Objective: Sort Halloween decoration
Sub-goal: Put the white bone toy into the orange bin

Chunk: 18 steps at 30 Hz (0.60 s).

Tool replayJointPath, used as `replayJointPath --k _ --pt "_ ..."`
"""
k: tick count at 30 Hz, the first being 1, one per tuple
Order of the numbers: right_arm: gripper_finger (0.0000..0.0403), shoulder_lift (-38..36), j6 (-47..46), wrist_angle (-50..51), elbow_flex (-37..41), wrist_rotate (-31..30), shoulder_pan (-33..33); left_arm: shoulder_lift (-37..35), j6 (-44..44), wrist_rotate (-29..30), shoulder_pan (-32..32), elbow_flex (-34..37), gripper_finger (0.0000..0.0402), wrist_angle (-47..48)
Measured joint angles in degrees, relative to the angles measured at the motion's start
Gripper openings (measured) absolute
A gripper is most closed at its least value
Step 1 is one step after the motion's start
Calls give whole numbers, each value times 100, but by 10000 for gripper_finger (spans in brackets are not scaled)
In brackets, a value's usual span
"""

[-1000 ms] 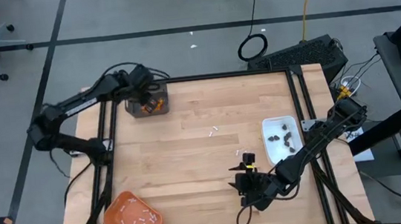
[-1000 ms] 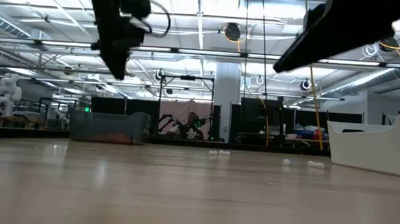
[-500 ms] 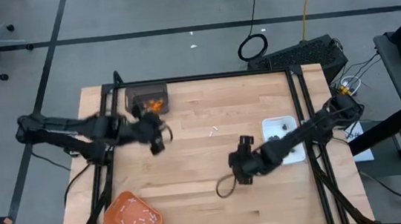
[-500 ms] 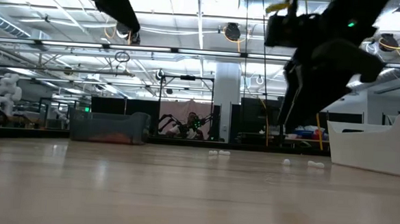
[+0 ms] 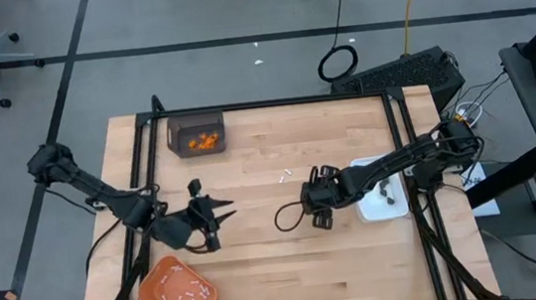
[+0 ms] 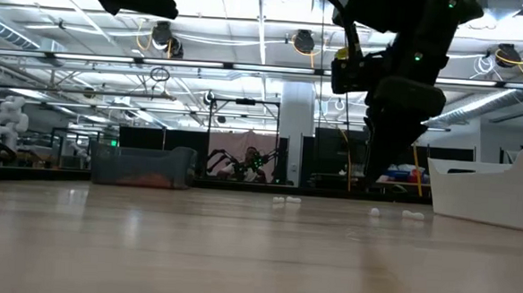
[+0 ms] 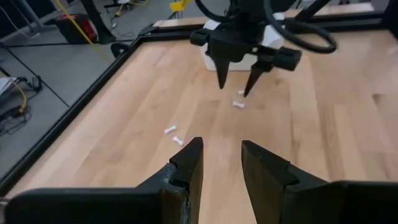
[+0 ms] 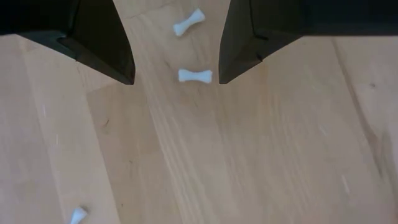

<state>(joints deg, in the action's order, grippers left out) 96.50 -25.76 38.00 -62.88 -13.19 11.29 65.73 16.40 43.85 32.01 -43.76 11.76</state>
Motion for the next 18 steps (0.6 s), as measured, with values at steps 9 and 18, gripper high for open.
replayJointPath --k 9,18 --pt "217 87 96 -7 -1 118 14 11 2 114 114 187 109 -493" --pt "217 544 146 -132 -1 105 44 15 116 112 114 189 109 -504"
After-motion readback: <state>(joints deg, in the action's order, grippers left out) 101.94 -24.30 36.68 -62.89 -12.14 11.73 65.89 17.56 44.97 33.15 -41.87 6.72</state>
